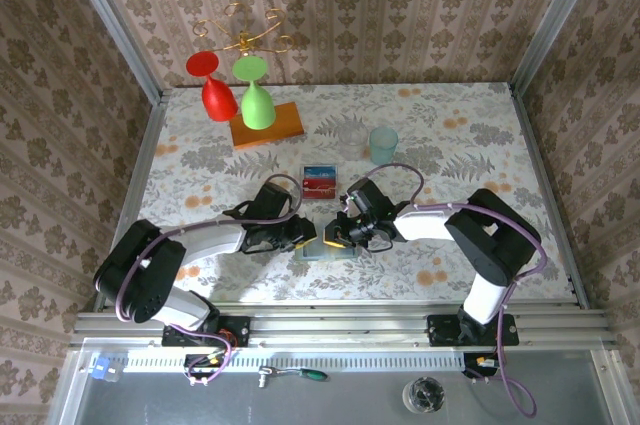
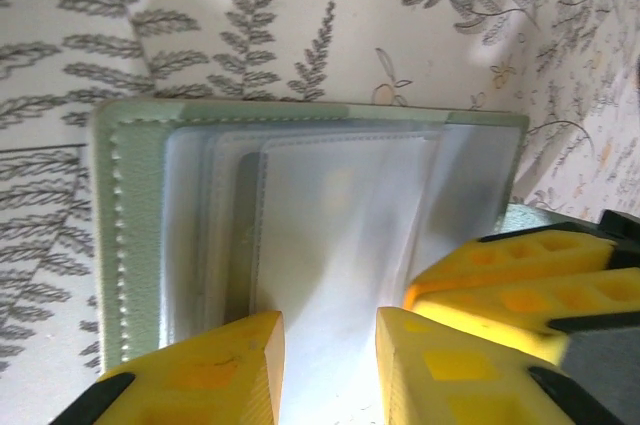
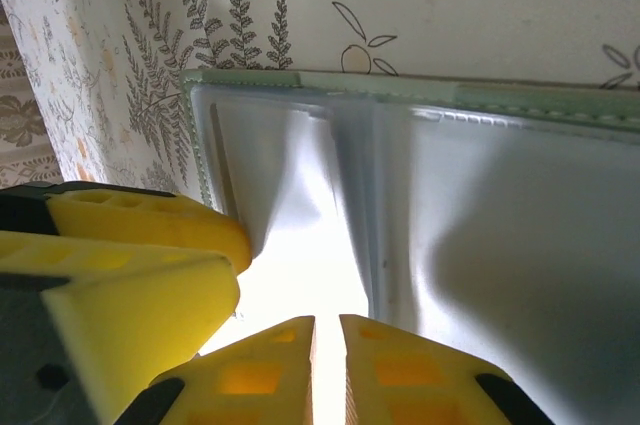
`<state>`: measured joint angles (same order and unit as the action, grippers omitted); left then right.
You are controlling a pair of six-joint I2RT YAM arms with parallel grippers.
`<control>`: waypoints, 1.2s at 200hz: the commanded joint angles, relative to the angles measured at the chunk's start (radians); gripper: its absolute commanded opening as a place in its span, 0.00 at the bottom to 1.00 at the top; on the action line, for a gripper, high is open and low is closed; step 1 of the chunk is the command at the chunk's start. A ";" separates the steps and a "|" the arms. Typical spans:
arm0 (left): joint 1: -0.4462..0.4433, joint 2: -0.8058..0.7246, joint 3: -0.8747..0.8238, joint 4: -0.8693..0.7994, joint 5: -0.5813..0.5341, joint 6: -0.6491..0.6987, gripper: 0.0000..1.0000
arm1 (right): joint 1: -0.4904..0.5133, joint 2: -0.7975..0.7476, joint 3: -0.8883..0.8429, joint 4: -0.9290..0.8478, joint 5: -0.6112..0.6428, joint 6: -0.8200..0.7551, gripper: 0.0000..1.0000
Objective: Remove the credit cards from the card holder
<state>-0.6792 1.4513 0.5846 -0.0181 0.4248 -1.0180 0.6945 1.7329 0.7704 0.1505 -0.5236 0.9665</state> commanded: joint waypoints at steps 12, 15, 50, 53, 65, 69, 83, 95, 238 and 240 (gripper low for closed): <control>-0.001 0.007 0.014 -0.043 -0.021 0.026 0.32 | -0.003 -0.008 0.005 -0.069 0.031 -0.028 0.16; 0.000 0.007 0.014 -0.042 -0.021 0.025 0.32 | -0.003 -0.006 0.006 -0.071 0.031 -0.028 0.16; 0.001 -0.006 0.016 -0.045 -0.024 0.028 0.32 | -0.003 0.005 0.006 -0.088 0.037 -0.037 0.15; 0.001 -0.007 0.017 -0.046 -0.024 0.029 0.32 | -0.003 0.005 0.006 -0.088 0.037 -0.037 0.14; 0.002 -0.002 0.017 -0.046 -0.021 0.030 0.32 | -0.003 0.005 0.008 -0.088 0.034 -0.038 0.15; 0.003 0.001 0.017 -0.046 -0.020 0.030 0.32 | -0.003 0.004 0.010 -0.086 0.032 -0.038 0.15; 0.003 0.009 0.014 -0.040 -0.017 0.029 0.32 | -0.001 0.003 0.013 -0.082 0.024 -0.039 0.17; 0.002 0.012 0.011 -0.032 -0.015 0.025 0.32 | -0.002 -0.005 0.015 -0.074 0.019 -0.037 0.18; 0.002 0.007 0.012 -0.031 -0.011 0.025 0.32 | 0.028 0.029 0.081 -0.125 0.000 -0.057 0.12; 0.002 0.006 0.012 -0.031 -0.011 0.025 0.32 | 0.028 0.027 0.081 -0.132 0.004 -0.060 0.12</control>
<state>-0.6792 1.4521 0.5850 -0.0223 0.4194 -1.0138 0.7174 1.7481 0.8352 0.0933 -0.5301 0.9379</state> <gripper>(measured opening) 0.324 0.123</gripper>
